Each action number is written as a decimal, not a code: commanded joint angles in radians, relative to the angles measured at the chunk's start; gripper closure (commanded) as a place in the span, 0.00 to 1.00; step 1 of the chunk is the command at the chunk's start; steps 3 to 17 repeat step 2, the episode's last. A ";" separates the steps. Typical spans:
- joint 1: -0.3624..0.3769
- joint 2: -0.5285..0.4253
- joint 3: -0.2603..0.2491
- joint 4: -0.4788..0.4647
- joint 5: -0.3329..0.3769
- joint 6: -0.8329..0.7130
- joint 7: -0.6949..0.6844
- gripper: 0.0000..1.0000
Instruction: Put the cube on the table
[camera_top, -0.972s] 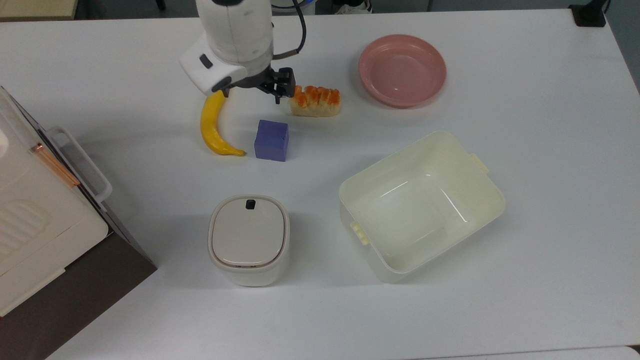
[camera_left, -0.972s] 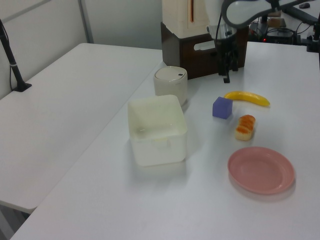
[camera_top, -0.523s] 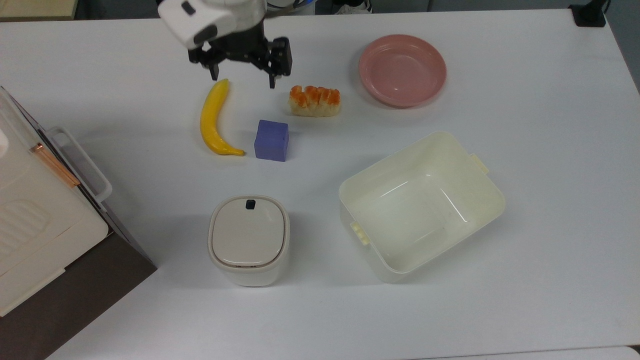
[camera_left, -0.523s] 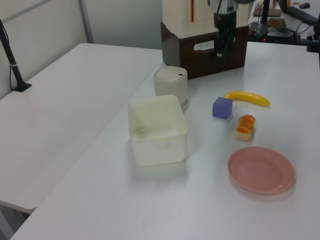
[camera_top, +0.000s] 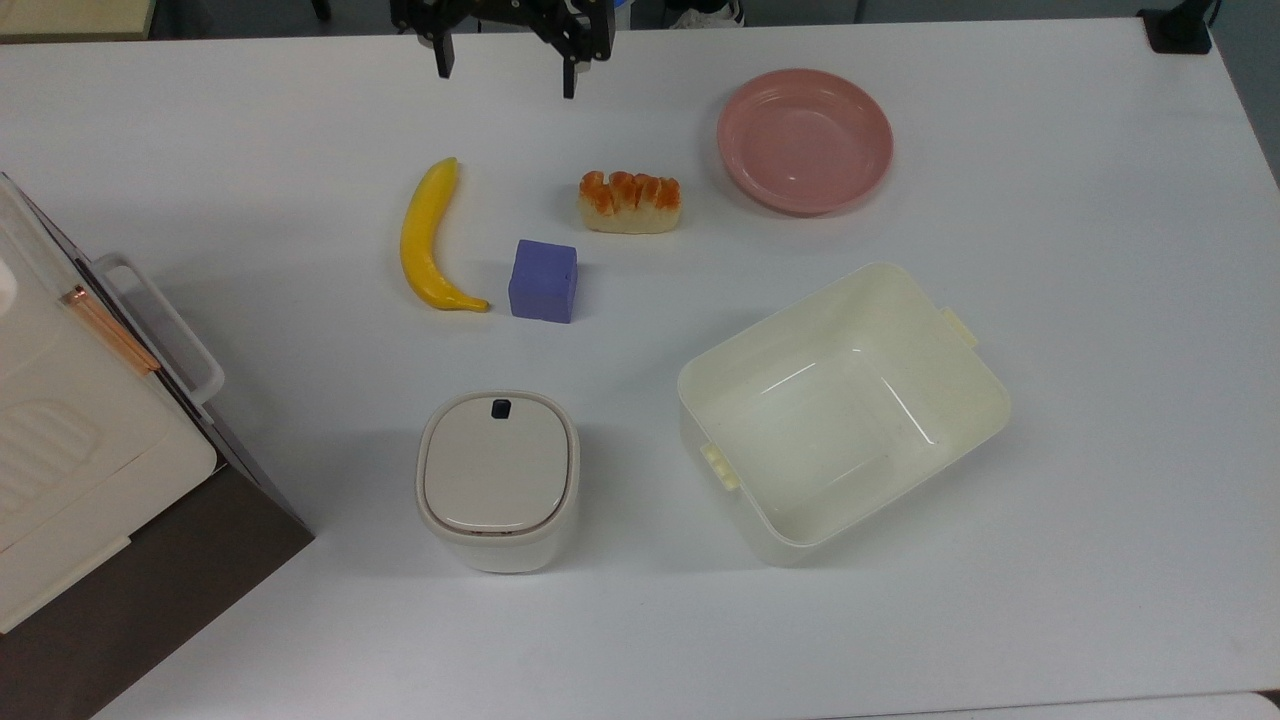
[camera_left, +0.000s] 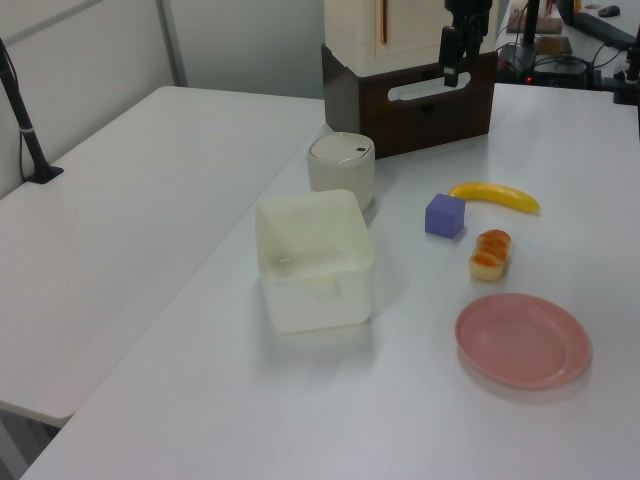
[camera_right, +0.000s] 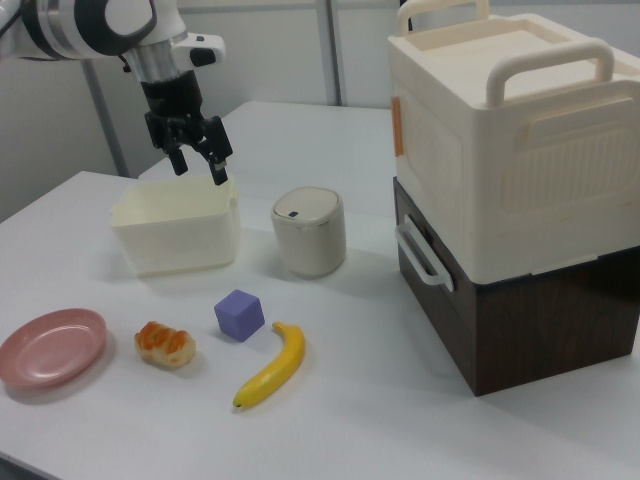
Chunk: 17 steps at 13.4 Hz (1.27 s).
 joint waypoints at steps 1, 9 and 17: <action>0.035 -0.026 -0.019 -0.023 -0.002 -0.020 0.023 0.00; 0.035 -0.027 -0.016 -0.024 -0.002 -0.020 0.024 0.00; 0.035 -0.027 -0.016 -0.024 -0.002 -0.020 0.024 0.00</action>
